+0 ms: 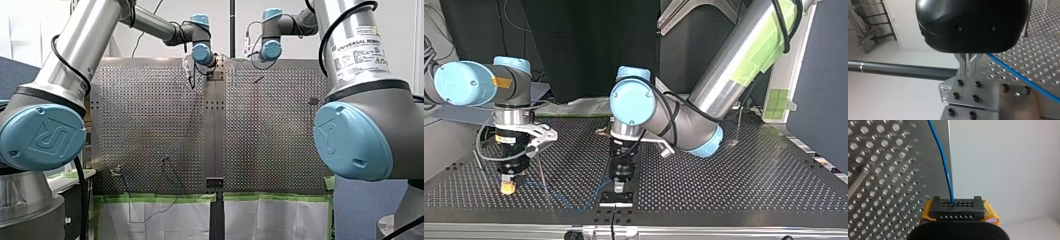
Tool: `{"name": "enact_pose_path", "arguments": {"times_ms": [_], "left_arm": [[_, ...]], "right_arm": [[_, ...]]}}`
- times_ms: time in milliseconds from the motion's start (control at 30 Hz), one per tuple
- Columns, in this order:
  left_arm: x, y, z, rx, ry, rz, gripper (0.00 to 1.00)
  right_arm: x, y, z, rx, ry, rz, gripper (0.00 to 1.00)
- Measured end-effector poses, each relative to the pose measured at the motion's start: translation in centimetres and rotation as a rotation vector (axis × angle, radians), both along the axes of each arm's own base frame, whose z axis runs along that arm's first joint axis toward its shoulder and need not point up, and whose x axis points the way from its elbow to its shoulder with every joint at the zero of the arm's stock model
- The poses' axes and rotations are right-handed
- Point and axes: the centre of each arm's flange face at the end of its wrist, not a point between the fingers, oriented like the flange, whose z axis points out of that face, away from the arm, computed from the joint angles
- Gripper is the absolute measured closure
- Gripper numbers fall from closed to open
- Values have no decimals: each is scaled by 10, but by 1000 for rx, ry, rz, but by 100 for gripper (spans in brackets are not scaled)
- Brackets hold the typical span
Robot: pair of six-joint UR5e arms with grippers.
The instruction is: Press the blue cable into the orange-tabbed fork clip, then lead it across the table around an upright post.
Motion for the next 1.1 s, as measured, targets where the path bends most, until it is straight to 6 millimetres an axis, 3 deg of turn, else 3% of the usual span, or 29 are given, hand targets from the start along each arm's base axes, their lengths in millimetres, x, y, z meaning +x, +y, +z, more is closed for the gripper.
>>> {"name": "enact_pose_path", "arguments": {"times_ms": [200,367,567,800,1100], "left_arm": [[3,-12,0,21,27,-16,100],[0,-21,19,12,9,-37,100],[-1,-34,36,-20,-23,-66,100],[6,-54,28,-35,-15,-89,100],[17,-70,0,-1,32,-87,100]], "right_arm": [[-11,-7,0,7,-10,-7,100],[-22,-14,-1,13,-5,-15,100],[-49,-29,-4,38,11,-37,100],[-82,-46,-5,41,22,-83,100],[-89,-50,-6,42,35,-88,100]]}}
